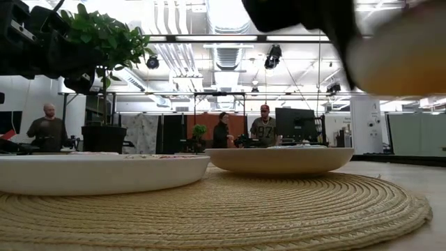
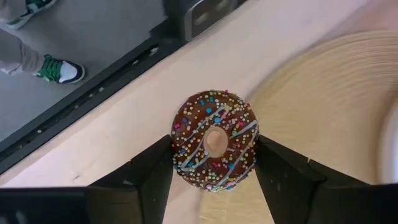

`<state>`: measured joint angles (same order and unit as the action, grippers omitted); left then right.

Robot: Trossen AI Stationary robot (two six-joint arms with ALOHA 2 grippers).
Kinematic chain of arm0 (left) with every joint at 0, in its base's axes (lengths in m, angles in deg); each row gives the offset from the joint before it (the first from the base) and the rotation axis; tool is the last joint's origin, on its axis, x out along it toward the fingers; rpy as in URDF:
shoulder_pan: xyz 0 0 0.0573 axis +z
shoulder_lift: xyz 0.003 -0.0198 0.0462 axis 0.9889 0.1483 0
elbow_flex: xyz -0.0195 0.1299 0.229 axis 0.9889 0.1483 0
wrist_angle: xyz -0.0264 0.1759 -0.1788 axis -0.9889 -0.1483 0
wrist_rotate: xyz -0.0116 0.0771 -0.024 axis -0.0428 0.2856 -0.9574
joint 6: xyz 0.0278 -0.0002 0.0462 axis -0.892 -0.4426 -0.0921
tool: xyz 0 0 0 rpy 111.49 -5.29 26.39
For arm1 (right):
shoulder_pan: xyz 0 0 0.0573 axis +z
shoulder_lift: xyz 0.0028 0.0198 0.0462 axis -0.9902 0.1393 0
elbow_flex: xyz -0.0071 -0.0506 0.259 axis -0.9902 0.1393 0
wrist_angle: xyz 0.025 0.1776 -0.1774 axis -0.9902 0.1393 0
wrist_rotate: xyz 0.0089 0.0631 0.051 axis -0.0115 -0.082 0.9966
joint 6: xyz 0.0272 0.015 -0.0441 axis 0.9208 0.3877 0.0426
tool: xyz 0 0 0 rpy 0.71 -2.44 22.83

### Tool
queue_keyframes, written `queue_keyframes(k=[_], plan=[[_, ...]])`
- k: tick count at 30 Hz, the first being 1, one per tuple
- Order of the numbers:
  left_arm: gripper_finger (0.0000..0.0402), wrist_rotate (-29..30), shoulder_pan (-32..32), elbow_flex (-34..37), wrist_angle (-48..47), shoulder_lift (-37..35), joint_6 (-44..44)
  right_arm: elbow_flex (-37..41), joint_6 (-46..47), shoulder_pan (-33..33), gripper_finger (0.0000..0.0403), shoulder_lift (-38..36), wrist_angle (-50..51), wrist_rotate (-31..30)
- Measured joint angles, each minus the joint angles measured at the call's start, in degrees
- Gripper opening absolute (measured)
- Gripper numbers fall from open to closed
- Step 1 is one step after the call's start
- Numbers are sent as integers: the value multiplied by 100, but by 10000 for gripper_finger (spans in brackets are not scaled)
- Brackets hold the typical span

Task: Pick & Place donuts
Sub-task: Put the bottom brown donut on the white plate

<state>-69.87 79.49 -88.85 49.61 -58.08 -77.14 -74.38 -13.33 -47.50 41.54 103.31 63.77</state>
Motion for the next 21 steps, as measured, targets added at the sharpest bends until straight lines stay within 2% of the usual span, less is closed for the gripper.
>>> queue_keyframes(k=[15,21], plan=[[0,-1,2,0,-2,-2,1,-1228,-302,-949,203,0,318,-12],[0,-1,0,0,-4,-2,0,-1492,-301,-1329,203,-2,308,-14]])
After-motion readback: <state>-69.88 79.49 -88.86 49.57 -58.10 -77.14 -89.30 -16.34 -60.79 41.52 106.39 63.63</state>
